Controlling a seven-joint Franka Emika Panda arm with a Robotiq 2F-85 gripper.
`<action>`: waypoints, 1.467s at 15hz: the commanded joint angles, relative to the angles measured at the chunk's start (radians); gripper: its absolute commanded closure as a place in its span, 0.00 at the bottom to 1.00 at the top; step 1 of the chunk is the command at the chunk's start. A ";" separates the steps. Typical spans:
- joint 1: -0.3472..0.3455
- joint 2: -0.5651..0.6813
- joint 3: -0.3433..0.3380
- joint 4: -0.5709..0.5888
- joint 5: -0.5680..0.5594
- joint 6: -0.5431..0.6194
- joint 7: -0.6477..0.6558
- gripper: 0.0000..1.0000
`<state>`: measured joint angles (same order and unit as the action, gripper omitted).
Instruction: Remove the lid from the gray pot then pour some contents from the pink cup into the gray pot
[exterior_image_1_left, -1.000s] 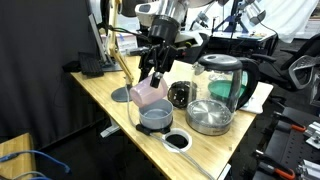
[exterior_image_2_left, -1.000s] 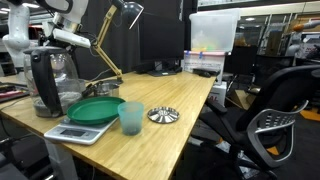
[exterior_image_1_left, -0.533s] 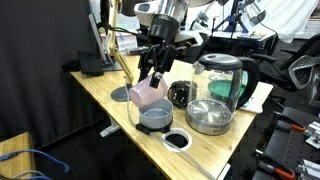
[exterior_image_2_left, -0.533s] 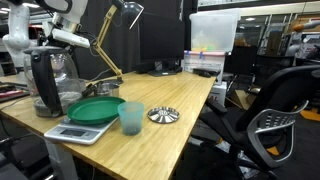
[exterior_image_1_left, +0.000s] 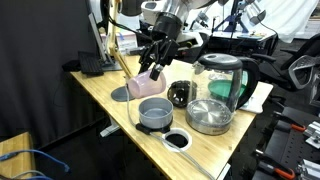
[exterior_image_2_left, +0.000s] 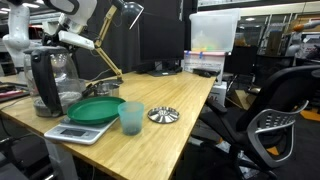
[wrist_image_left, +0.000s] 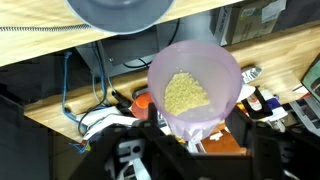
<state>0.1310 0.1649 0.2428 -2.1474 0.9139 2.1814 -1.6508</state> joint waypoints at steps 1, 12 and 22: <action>-0.021 0.015 -0.032 0.014 0.053 -0.089 -0.062 0.57; -0.044 0.163 -0.075 0.123 0.043 -0.276 -0.062 0.57; -0.056 0.267 -0.075 0.261 0.034 -0.363 -0.044 0.57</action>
<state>0.0892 0.3983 0.1650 -1.9347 0.9380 1.8720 -1.6865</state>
